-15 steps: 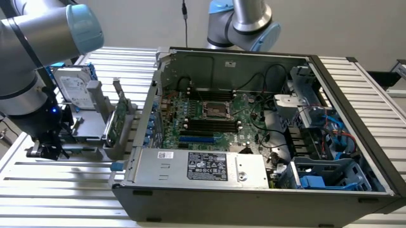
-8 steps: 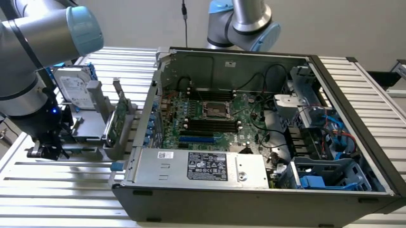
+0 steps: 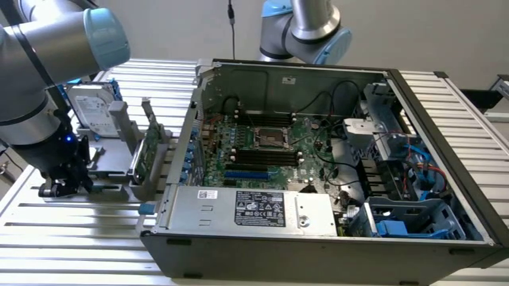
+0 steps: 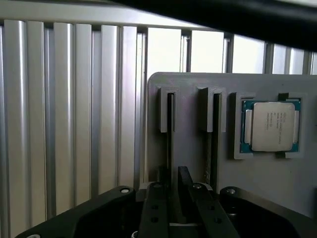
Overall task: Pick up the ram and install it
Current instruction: 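Pick up the ram and move it above insertion slot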
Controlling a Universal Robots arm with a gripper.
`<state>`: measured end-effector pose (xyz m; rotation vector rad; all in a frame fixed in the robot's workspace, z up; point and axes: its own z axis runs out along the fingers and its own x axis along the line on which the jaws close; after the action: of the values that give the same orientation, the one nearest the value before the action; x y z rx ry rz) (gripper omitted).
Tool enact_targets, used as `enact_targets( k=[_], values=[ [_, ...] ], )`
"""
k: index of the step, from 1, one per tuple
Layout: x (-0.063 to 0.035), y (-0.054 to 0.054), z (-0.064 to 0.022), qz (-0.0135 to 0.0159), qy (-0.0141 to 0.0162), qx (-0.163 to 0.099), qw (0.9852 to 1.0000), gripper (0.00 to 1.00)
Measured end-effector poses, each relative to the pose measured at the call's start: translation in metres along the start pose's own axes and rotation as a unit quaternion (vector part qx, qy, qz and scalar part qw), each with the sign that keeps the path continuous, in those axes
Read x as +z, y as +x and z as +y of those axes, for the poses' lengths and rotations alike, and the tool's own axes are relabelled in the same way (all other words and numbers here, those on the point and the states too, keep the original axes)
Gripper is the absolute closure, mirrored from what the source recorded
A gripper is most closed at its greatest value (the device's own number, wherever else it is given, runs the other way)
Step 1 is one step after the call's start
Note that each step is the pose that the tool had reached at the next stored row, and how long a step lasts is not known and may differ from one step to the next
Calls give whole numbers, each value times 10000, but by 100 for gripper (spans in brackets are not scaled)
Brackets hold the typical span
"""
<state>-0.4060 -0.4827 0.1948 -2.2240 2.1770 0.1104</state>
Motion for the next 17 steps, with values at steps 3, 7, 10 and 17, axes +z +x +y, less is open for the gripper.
enact_targets(
  k=[3, 7, 10, 17],
  values=[
    [0, 0, 0, 3, 1, 12, 10000, 77],
    [0, -1, 0, 16, 4, 67, 10000, 77],
    [0, -1, 0, 27, 8, 126, 9999, 77],
    [1, -8, 0, 37, 13, 207, 9998, 86]
  ],
)
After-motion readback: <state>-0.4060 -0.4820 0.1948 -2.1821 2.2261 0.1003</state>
